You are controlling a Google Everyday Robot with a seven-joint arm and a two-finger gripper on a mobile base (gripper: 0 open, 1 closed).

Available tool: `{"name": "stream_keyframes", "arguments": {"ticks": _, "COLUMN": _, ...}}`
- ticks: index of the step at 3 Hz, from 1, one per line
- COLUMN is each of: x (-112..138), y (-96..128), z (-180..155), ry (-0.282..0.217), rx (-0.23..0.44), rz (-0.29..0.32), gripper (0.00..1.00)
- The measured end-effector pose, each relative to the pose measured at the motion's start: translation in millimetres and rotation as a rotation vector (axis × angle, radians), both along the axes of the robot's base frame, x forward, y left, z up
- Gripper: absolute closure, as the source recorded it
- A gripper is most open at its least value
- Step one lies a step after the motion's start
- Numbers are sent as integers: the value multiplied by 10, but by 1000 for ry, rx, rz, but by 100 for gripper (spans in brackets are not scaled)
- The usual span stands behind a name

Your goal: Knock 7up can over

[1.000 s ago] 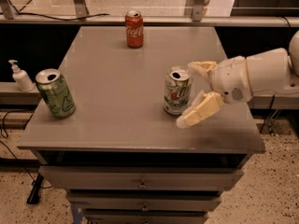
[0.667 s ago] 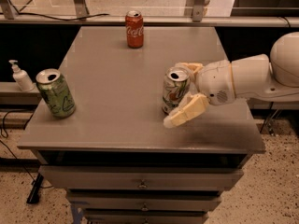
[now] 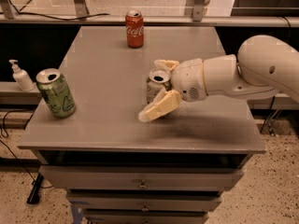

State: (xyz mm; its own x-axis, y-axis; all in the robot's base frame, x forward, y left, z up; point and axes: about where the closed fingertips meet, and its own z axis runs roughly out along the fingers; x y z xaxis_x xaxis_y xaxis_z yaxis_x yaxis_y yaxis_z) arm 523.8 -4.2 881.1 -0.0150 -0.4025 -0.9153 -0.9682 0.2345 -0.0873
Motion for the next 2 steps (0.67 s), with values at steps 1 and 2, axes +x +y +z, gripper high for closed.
{"name": "stream_keyframes", "arguments": {"ticks": 1, "x": 148, "y": 270, "z": 168, "ry": -12, "rx": -16, "rz": -45, "gripper": 0}}
{"name": "stream_keyframes", "arguments": {"ticks": 2, "x": 285, "y": 623, "z": 420, "ry": -20, "rx": -10, "rz": -78, "gripper": 0}}
